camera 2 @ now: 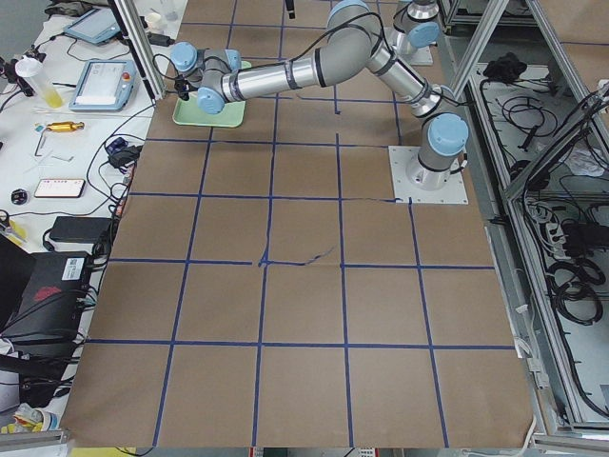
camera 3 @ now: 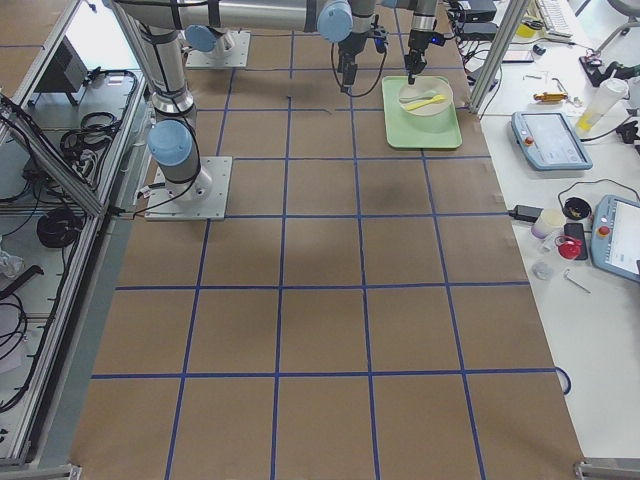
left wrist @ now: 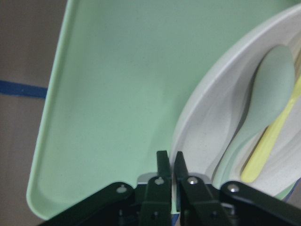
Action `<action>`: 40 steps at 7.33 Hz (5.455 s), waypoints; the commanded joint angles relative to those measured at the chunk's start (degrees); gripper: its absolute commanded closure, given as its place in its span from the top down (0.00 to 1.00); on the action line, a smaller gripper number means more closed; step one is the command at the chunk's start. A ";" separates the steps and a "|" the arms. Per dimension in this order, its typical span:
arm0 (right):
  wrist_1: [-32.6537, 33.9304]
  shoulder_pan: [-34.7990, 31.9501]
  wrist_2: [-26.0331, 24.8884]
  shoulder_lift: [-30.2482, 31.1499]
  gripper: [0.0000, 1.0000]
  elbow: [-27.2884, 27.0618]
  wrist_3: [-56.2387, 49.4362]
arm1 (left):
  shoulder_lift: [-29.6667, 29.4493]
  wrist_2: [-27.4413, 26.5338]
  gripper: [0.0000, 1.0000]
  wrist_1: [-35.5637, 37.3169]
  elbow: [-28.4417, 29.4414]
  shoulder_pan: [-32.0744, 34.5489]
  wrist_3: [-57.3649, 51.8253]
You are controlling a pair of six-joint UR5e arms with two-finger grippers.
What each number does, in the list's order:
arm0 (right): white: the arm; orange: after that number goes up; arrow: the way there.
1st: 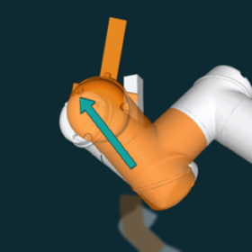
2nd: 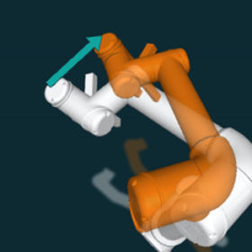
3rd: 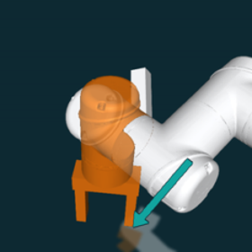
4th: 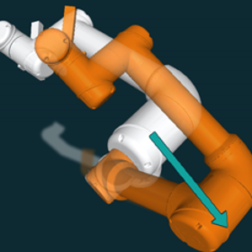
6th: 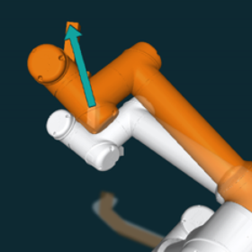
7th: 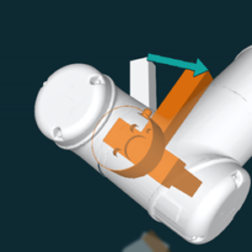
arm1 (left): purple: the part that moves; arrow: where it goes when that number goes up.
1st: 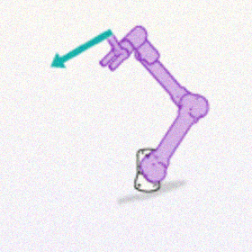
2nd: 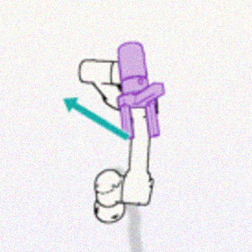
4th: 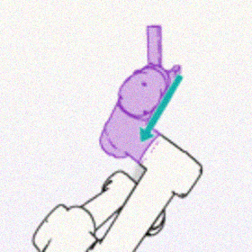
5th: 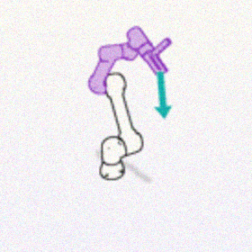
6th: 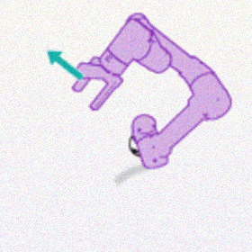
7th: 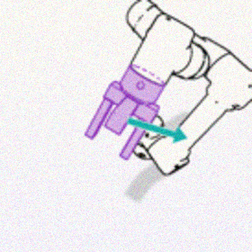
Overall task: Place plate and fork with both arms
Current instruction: 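Carry the plate with the left gripper onto the green tray, then open and lift the left gripper while the right gripper approaches the plate, then lower the right gripper over the yellow fork and close on its handle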
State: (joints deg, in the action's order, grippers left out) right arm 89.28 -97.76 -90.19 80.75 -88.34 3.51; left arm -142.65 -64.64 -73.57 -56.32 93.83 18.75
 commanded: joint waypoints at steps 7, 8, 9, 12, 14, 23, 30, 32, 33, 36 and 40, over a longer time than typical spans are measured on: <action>0.63 -0.06 -0.51 -0.07 1.00 -0.25 -0.35 | 7.96 -8.68 1.00 -10.11 -0.46 0.31 -4.51; 6.02 -0.06 -0.43 -0.59 1.00 -0.51 -0.96 | 11.74 -17.36 1.00 -13.06 -2.29 -0.39 -5.12; 11.04 -0.06 -0.08 -2.34 1.00 -0.51 -0.01 | 14.74 -20.93 1.00 -14.13 -6.74 -2.49 -6.34; 18.53 -0.06 0.89 -6.72 1.00 0.19 -0.87 | 22.39 -28.35 1.00 -13.44 -20.73 -9.88 -16.90; 20.84 -0.06 3.86 -11.55 1.00 4.20 -1.93 | 25.57 -28.43 1.00 -14.05 -22.69 -12.43 -16.82; 31.22 -3.14 6.34 -32.13 0.73 19.14 -4.12 | 39.99 -27.99 1.00 -28.57 -28.65 -8.32 -9.90; 32.80 -3.14 6.60 -39.97 0.60 25.86 -6.50 | 40.17 -28.43 1.00 -18.01 -33.60 -3.39 -4.07; 32.80 -3.23 6.69 -40.75 0.58 25.77 -6.50 | 40.17 -28.43 1.00 -18.10 -33.68 -3.39 -4.16; 32.88 -3.23 6.69 -41.46 0.58 25.85 -6.50 | 40.17 -28.43 1.00 -18.10 -33.68 -3.39 -4.07; 32.80 -3.14 6.78 -41.64 0.54 25.68 -6.41 | 40.00 -28.43 1.00 -18.01 -34.38 -3.30 -4.07; 32.80 -3.23 6.78 -41.55 0.04 25.59 -5.71 | 40.00 -28.43 1.00 -18.10 -34.83 -3.39 -4.16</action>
State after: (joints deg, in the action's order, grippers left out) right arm 122.08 -100.94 -83.41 39.13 -62.69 -2.68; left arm -102.64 -93.08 -91.64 -91.04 90.45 14.59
